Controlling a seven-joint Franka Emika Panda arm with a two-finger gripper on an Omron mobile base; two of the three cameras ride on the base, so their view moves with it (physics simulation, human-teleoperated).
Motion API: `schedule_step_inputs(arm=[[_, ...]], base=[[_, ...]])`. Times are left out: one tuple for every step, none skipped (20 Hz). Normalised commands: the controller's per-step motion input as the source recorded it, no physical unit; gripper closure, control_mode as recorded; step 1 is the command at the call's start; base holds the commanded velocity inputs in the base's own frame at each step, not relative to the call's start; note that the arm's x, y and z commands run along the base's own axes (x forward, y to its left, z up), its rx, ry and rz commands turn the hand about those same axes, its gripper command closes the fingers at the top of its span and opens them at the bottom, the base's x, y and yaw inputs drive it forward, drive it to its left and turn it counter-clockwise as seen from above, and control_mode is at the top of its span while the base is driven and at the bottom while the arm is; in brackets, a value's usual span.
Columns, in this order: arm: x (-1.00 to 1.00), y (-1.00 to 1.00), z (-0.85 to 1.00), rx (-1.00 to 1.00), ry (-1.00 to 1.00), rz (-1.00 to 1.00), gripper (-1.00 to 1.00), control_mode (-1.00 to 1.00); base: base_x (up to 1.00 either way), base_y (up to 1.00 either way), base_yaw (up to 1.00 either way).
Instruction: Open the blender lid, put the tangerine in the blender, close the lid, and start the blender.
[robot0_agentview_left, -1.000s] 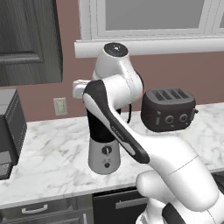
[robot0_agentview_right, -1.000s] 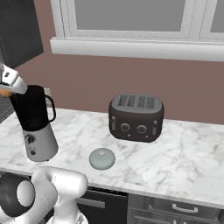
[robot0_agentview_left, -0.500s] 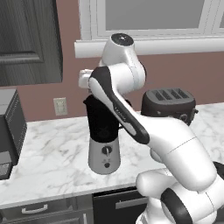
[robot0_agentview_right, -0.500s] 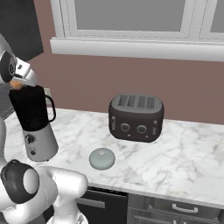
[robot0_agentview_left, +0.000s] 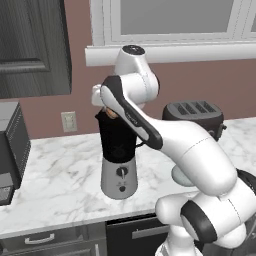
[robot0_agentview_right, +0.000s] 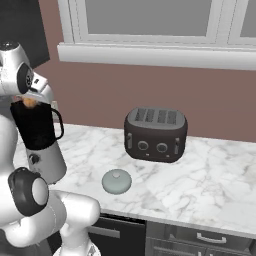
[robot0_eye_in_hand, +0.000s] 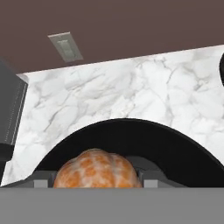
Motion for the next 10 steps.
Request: schedule_step_inputs(arm=[[0.17, -0.04, -0.54, 0.00, 0.08, 0.00, 1.00, -1.00], [0.23, 0.00, -0.48, 0.00, 0.09, 0.00, 1.00, -1.00], [0.24, 0.00, -0.48, 0.00, 0.09, 0.00, 1.00, -1.00], [0.26, 0.00, -0.41, 0.00, 0.09, 0.00, 1.00, -1.00], [0.27, 0.00, -0.42, 0.00, 0.10, 0.00, 1.00, -1.00], [0.25, 0.00, -0.41, 0.00, 0.10, 0.00, 1.00, -1.00], [0.29, 0.00, -0.41, 0.00, 0.11, 0.00, 1.00, -1.00], [0.29, 0.00, -0.47, 0.00, 0.12, 0.00, 1.00, -1.00], [0.27, 0.00, -0.51, 0.00, 0.13, 0.00, 1.00, -1.00], [0.28, 0.00, -0.54, 0.00, 0.13, 0.00, 1.00, -1.00]], base=[[0.00, 0.00, 0.00], [0.00, 0.00, 0.00], [0.00, 0.00, 0.00], [0.00, 0.00, 0.00], [0.00, 0.00, 0.00], [0.00, 0.00, 0.00], [0.00, 0.00, 0.00], [0.00, 0.00, 0.00], [0.00, 0.00, 0.00], [0.00, 0.00, 0.00]])
